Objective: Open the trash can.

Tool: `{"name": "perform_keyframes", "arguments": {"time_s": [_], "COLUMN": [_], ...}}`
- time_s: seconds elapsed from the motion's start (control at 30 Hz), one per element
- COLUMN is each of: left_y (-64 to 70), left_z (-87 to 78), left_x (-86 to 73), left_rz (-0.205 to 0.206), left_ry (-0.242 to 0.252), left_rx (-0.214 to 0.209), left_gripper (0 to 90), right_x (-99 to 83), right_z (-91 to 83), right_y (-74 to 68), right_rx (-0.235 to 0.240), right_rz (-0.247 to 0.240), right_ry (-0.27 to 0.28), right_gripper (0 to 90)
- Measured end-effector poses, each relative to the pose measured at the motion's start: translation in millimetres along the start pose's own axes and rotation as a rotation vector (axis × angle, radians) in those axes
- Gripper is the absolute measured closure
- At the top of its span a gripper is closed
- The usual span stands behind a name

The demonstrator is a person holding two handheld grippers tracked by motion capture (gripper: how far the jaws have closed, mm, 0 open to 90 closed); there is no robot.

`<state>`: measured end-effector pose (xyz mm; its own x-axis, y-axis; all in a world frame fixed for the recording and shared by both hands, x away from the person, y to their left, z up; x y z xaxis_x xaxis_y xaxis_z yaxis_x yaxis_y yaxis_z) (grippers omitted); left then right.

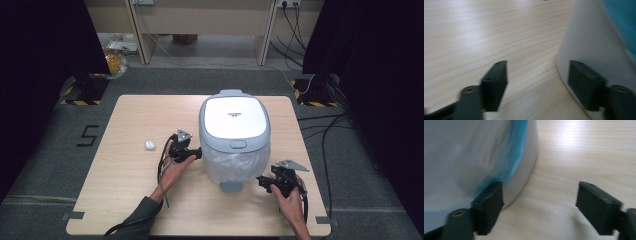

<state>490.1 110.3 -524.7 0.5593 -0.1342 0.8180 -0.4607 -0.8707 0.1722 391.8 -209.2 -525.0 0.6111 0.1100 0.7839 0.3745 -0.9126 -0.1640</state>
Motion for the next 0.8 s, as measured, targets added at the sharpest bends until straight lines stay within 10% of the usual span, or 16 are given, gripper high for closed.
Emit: {"name": "perform_keyframes", "arguments": {"time_s": [0.13, 0.3, 0.8], "left_y": [-11.6, -16.5, -35.3], "left_z": [-14.0, -32.9, -83.3], "left_x": [-6.9, -22.5, -78.8], "left_rz": [0.006, 0.024, 0.130], "left_ry": [0.002, -0.004, -0.133], "left_rx": [0.008, 0.002, 0.044], "left_gripper": [19.6, 18.7, 17.5], "right_x": [-9.8, -20.9, -24.6], "right_z": [-10.8, -26.3, -7.8], "right_y": [-6.9, -33.4, -59.3], "right_rx": [-0.018, 0.105, 0.081], "right_rz": [-0.025, -0.087, -0.094], "right_ry": [0.026, 0.068, 0.068], "right_gripper": [18.2, 17.4, 17.2]}}
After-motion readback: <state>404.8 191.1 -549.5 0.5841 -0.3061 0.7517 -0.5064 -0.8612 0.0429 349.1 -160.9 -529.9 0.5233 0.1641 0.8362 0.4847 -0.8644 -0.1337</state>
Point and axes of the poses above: each handheld gripper's, and its own axes: z roughly forward along the jaws, x roughly out of its top, y roughly to its right, the point moved 4 cm from there along z, roughly forward along the jaws, and after that the axes turned 2 degrees about -z, right-handed, at the moved point
